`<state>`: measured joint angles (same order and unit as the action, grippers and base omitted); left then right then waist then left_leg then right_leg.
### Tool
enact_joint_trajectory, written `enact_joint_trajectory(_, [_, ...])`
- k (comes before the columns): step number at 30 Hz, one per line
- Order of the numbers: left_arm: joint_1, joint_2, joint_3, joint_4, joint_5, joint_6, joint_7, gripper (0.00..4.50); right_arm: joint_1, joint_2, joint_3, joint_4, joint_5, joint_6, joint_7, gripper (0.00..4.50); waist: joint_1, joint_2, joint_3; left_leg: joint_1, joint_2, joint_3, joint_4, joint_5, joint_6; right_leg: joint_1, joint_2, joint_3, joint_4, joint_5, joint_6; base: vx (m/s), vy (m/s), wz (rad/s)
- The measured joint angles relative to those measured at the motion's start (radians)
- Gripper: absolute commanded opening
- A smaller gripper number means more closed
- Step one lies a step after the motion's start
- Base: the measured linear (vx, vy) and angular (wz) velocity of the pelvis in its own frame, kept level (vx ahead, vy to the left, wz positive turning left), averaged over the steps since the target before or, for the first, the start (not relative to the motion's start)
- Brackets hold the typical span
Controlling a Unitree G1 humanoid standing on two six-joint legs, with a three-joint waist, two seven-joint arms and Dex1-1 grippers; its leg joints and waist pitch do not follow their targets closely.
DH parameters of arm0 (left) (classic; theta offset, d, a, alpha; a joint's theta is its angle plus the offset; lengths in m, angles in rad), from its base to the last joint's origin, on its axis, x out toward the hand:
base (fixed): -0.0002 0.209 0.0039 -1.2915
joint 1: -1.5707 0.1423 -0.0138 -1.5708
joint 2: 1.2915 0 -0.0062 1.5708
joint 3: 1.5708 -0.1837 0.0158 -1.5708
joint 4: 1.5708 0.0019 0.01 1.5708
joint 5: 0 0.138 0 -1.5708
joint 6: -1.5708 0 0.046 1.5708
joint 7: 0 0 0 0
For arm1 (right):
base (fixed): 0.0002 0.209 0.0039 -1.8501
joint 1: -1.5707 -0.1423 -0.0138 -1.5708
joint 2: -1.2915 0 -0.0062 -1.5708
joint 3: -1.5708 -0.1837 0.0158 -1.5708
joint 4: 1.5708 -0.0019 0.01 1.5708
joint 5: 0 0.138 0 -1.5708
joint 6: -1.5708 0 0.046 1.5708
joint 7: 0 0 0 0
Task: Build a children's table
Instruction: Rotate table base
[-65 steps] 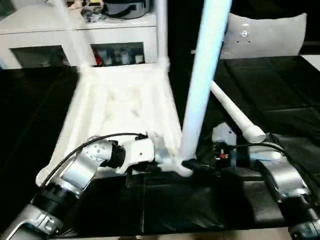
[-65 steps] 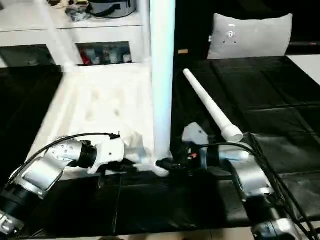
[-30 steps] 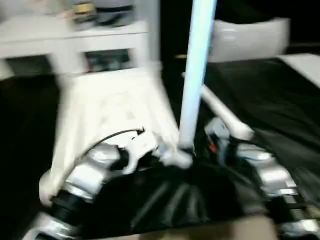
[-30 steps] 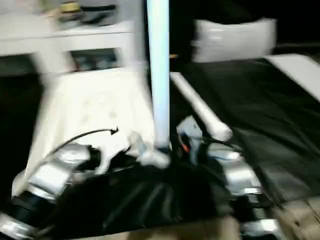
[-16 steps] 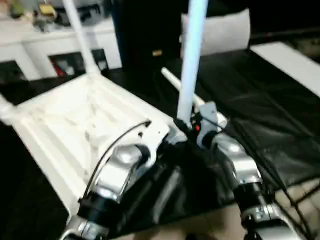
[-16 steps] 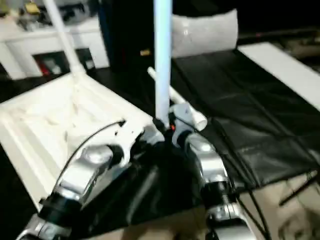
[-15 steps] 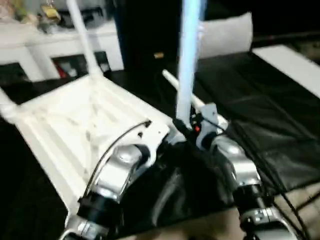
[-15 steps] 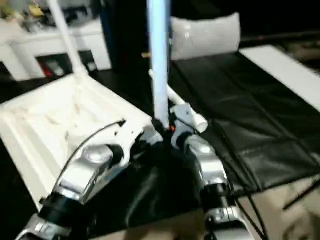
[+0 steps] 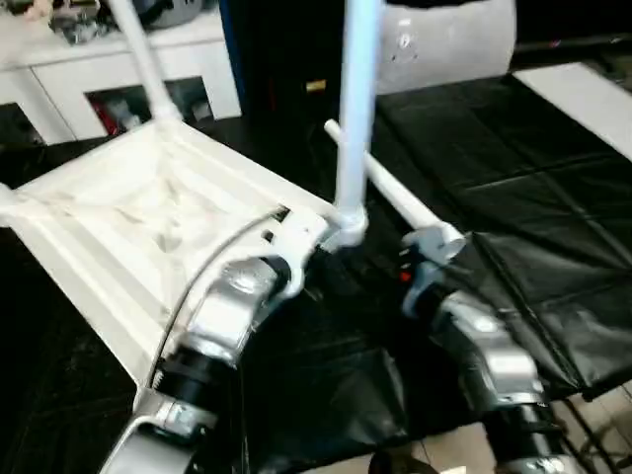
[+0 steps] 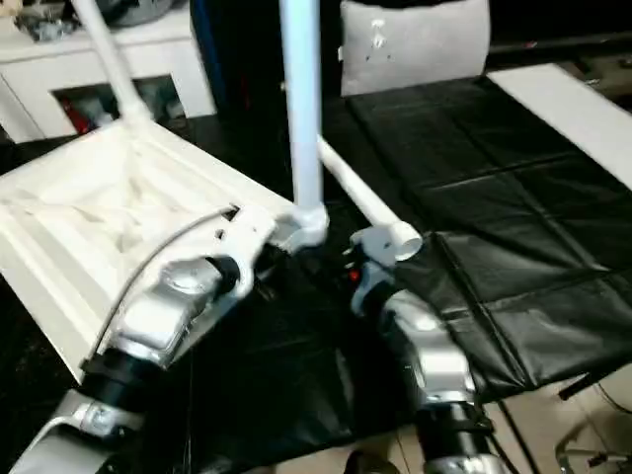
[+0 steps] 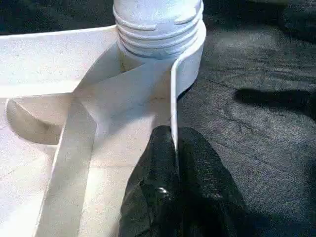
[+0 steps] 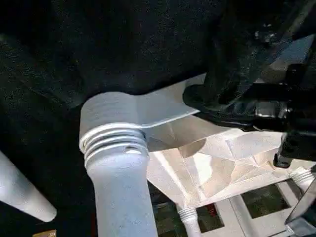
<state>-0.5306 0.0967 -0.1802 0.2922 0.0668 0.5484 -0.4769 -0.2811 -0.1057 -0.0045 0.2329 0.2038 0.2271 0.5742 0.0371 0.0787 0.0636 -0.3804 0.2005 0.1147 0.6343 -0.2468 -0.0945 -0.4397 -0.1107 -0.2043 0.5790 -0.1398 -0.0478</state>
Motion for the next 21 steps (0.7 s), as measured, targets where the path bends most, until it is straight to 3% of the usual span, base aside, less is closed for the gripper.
enact_joint_trajectory(6, [-0.015, 0.012, 0.041, -0.089, -0.06, -0.042, -0.02, 0.82, 0.016, 0.006, 0.004, -0.023, -0.002, 0.02, -0.037, 4.5, 0.029, 0.0, 0.0, 0.008, 0.003, 0.003, 0.0, 0.002, -0.001, 0.006, 0.002, 0.0, 0.0, 0.001, 0.001, 0.0, 0.0, 0.0])
enact_joint_trajectory(11, [-0.003, 0.081, 0.069, -0.152, -0.063, -0.004, -0.02, 0.82, 0.013, 0.003, 0.02, -0.033, -0.011, 0.035, -0.042, 4.5, 0.026, 0.0, 0.0, 0.022, 0.005, 0.007, -0.001, 0.004, -0.007, 0.022, 0.002, 0.0, -0.003, 0.002, 0.002, 0.0, 0.0, 0.0])
enact_joint_trajectory(14, [0.022, 0.21, 0.087, -0.225, -0.034, 0.058, -0.031, 0.82, 0.006, -0.003, 0.052, -0.029, -0.027, 0.042, -0.039, 4.5, 0.006, 0.0, 0.0, 0.029, 0.006, 0.007, -0.001, 0.002, -0.011, 0.027, 0.002, -0.001, -0.003, 0.002, 0.002, 0.0, 0.0, 0.0])
enact_joint_trajectory(17, [0.05, 0.362, 0.094, -0.261, 0.036, 0.093, -0.059, 0.47, -0.011, -0.004, 0.074, -0.014, -0.045, 0.05, -0.039, 4.5, -0.009, -0.001, 0.0, 0.03, 0.005, 0.005, -0.002, 0.002, -0.011, 0.029, 0.003, -0.002, -0.004, 0.002, 0.002, 0.0, 0.0, 0.0])
enact_joint_trajectory(21, [0.093, 0.539, 0.096, -0.27, 0.123, 0.121, -0.094, 0.12, -0.043, 0.002, 0.091, 0.022, -0.053, 0.059, -0.038, 4.5, -0.007, -0.004, 0.0, 0.03, 0.005, 0.003, -0.002, 0.002, -0.011, 0.03, 0.003, -0.001, -0.003, 0.002, 0.002, 0.0, 0.0, 0.0])
